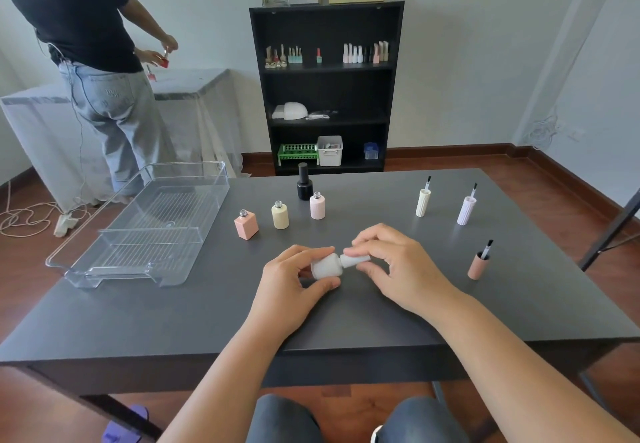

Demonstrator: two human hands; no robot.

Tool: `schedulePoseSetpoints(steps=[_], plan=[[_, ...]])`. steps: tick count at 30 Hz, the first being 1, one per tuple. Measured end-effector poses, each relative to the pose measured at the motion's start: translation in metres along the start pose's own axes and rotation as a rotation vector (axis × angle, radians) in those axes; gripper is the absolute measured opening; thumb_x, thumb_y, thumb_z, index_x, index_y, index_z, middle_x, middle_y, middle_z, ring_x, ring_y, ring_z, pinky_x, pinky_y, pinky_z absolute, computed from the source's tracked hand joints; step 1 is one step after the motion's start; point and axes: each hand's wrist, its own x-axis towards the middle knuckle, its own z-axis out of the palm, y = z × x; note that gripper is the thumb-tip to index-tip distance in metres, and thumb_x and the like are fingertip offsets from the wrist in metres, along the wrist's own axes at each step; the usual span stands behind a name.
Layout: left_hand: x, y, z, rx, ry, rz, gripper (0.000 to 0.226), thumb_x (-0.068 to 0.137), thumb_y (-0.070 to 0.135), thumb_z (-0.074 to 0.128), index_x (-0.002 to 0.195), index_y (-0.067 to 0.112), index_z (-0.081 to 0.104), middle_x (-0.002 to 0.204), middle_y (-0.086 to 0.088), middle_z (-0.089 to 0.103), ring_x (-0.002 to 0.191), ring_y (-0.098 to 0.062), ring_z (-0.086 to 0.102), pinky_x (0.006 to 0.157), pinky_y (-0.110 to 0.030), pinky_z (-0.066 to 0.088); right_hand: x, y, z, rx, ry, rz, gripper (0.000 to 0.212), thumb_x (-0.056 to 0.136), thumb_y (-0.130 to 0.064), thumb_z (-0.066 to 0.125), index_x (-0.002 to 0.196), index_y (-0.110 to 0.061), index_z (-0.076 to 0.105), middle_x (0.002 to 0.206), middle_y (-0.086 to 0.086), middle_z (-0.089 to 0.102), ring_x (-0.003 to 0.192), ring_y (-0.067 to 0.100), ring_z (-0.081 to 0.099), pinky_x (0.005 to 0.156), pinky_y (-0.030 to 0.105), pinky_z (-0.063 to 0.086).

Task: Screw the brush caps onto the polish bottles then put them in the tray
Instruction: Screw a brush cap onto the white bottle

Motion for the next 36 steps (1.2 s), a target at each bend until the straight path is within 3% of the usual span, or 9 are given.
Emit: schedulePoseSetpoints(steps=[3, 8, 11, 13, 17, 23, 26, 30, 36], plan=[[0.000, 0.000, 0.000, -0.023, 0.025, -0.012, 0.042, 0.071, 0.019, 0.085, 0.107, 0.036, 0.071, 0.101, 0.018, 0.065, 0.087, -0.001, 0.063, 0.078, -0.010, 0.048, 0.002, 0.000, 0.000, 0.026, -0.055, 0.080, 0.027, 0.087, -0.008, 0.068, 0.112, -0.014, 0.072, 0.091, 0.001, 0.063, 0.071, 0.010, 0.055, 0.066, 0.009, 0.037], [0.000, 0.001, -0.001, -0.035, 0.035, 0.024, 0.043, 0.071, 0.017, 0.085, 0.106, 0.038, 0.071, 0.101, 0.020, 0.064, 0.087, -0.003, 0.063, 0.077, -0.011, 0.048, 0.002, -0.001, 0.006, 0.231, -0.051, 0.340, 0.025, 0.098, -0.043, 0.044, 0.120, -0.042, 0.055, 0.060, -0.005, 0.064, 0.061, 0.003, 0.056, 0.060, 0.010, 0.040], [0.000, 0.001, -0.001, -0.039, 0.026, 0.018, 0.043, 0.071, 0.019, 0.085, 0.107, 0.039, 0.071, 0.102, 0.020, 0.064, 0.089, -0.005, 0.063, 0.079, -0.016, 0.051, -0.005, 0.000, 0.007, 0.331, -0.021, 0.398, 0.033, 0.093, -0.059, 0.035, 0.122, -0.048, 0.046, 0.084, -0.007, 0.067, 0.075, 0.006, 0.060, 0.072, 0.017, 0.046], [0.001, 0.000, -0.001, -0.040, 0.018, 0.009, 0.044, 0.071, 0.019, 0.085, 0.107, 0.040, 0.070, 0.102, 0.020, 0.064, 0.090, -0.005, 0.063, 0.080, -0.020, 0.052, -0.011, -0.001, 0.010, 0.459, 0.027, 0.355, 0.027, 0.093, -0.045, 0.052, 0.120, -0.041, 0.053, 0.107, -0.009, 0.061, 0.089, 0.006, 0.060, 0.079, 0.016, 0.045], [0.002, -0.001, 0.000, -0.031, -0.006, 0.023, 0.044, 0.071, 0.018, 0.085, 0.107, 0.038, 0.070, 0.102, 0.018, 0.064, 0.088, -0.005, 0.064, 0.080, -0.022, 0.053, -0.017, 0.001, 0.014, 0.425, 0.106, 0.214, 0.027, 0.084, 0.004, 0.066, 0.100, -0.017, 0.069, 0.101, 0.003, 0.059, 0.086, 0.015, 0.058, 0.081, 0.020, 0.047], [0.001, -0.002, 0.000, -0.035, -0.011, 0.054, 0.044, 0.071, 0.016, 0.085, 0.107, 0.036, 0.071, 0.102, 0.016, 0.064, 0.086, -0.006, 0.064, 0.078, -0.016, 0.051, -0.014, -0.001, 0.018, 0.396, 0.172, 0.374, 0.008, 0.091, -0.026, 0.063, 0.098, -0.030, 0.062, 0.067, -0.002, 0.064, 0.060, 0.003, 0.053, 0.062, 0.009, 0.040], [0.002, -0.001, 0.000, -0.019, 0.000, 0.046, 0.044, 0.071, 0.018, 0.085, 0.107, 0.037, 0.070, 0.102, 0.017, 0.063, 0.087, -0.006, 0.063, 0.078, -0.019, 0.052, -0.015, -0.004, 0.017, 0.388, 0.163, 0.376, 0.020, 0.086, -0.046, 0.061, 0.103, -0.036, 0.059, 0.082, -0.008, 0.067, 0.070, 0.005, 0.057, 0.066, 0.012, 0.042], [0.001, -0.001, 0.000, -0.011, 0.001, 0.035, 0.043, 0.071, 0.019, 0.085, 0.107, 0.038, 0.070, 0.101, 0.018, 0.063, 0.088, -0.006, 0.063, 0.077, -0.019, 0.052, -0.018, -0.003, 0.016, 0.320, 0.126, 0.215, 0.035, 0.079, -0.008, 0.075, 0.107, -0.026, 0.064, 0.111, -0.007, 0.059, 0.092, 0.013, 0.058, 0.081, 0.019, 0.046], [-0.002, 0.002, 0.000, -0.019, -0.011, 0.054, 0.042, 0.071, 0.013, 0.085, 0.106, 0.032, 0.072, 0.101, 0.014, 0.063, 0.086, -0.005, 0.063, 0.077, -0.013, 0.049, -0.018, -0.001, 0.018, 0.320, 0.105, 0.300, 0.017, 0.089, -0.011, 0.066, 0.096, -0.025, 0.072, 0.078, -0.008, 0.064, 0.070, 0.008, 0.056, 0.068, 0.011, 0.042]])
